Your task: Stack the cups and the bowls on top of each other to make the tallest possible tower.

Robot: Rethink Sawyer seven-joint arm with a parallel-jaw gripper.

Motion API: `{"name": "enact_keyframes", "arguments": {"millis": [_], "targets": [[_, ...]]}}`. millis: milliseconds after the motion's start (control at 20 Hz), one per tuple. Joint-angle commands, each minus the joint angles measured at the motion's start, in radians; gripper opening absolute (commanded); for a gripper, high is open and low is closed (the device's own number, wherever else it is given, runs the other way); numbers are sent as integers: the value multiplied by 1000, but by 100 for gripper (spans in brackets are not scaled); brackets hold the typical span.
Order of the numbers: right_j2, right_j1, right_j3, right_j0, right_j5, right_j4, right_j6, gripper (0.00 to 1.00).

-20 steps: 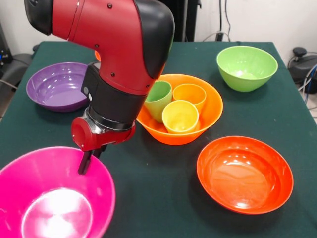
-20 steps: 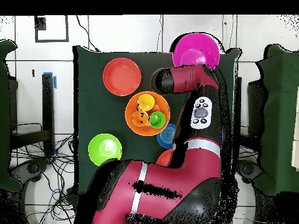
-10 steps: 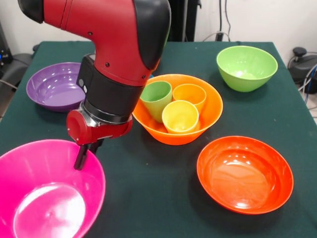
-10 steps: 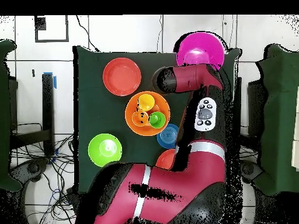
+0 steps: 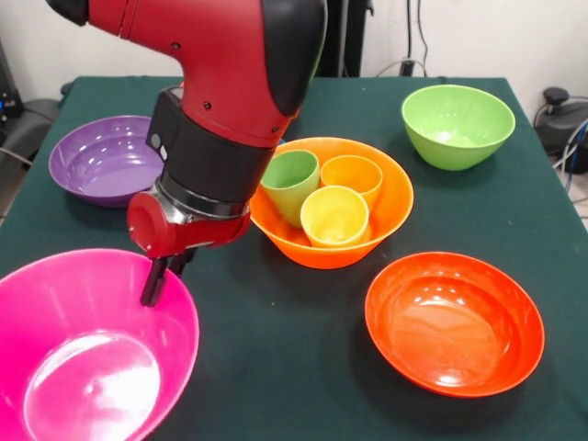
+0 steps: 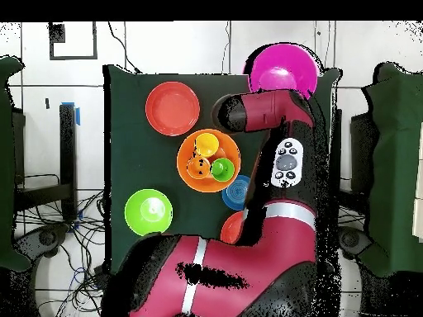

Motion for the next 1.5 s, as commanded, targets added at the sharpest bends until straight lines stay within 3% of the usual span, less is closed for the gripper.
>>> {"name": "enact_keyframes", "arguments": {"millis": [50, 1150, 1500], "targets": [[65, -89, 144, 27, 16, -14, 12, 0], [62, -156, 197, 48, 65, 5, 36, 0], [111, -180, 223, 33, 101, 38, -1, 0]]}}
